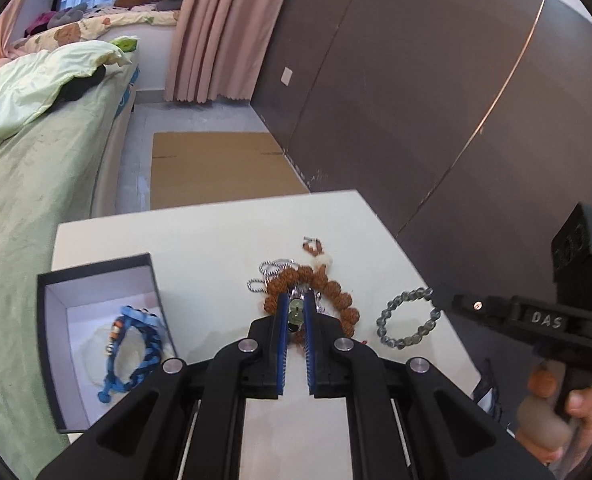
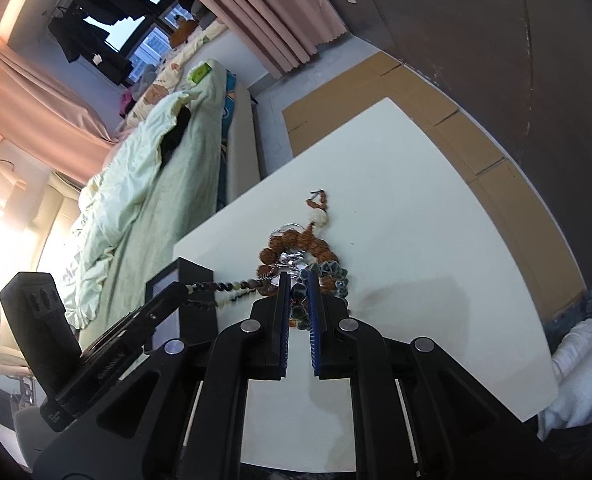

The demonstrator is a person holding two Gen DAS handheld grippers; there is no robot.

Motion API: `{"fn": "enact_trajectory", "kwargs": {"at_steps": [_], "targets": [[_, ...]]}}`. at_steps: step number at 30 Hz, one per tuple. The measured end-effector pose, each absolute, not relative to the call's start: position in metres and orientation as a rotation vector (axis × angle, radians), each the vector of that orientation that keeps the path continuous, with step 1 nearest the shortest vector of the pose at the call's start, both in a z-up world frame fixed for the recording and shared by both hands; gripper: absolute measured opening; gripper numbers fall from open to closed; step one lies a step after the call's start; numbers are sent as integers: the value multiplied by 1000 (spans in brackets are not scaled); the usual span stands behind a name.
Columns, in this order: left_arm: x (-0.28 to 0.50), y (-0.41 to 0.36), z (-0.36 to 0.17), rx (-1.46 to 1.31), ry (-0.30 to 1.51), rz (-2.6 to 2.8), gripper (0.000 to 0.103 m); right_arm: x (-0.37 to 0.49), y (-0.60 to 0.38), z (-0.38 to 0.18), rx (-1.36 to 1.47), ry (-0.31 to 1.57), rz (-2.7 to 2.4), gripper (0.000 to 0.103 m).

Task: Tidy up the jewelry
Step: 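Carry the grey bracelet with the right gripper and release it into the black box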

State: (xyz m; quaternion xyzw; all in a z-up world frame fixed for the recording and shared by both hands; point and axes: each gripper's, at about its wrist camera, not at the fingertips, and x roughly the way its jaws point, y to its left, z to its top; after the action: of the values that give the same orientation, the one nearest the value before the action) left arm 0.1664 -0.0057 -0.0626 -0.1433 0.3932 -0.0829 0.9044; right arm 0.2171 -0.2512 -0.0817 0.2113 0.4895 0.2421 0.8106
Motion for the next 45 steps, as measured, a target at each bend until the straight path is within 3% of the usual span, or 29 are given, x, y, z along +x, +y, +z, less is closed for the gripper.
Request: {"fn": "enact_trajectory", "kwargs": {"at_steps": [18, 45], "targets": [[122, 35, -5, -376, 657, -165, 5, 200, -219, -57, 538, 923, 654, 10], [93, 118, -11, -476, 659, 19, 5, 183, -89, -73, 538, 1012, 895, 10]]}}
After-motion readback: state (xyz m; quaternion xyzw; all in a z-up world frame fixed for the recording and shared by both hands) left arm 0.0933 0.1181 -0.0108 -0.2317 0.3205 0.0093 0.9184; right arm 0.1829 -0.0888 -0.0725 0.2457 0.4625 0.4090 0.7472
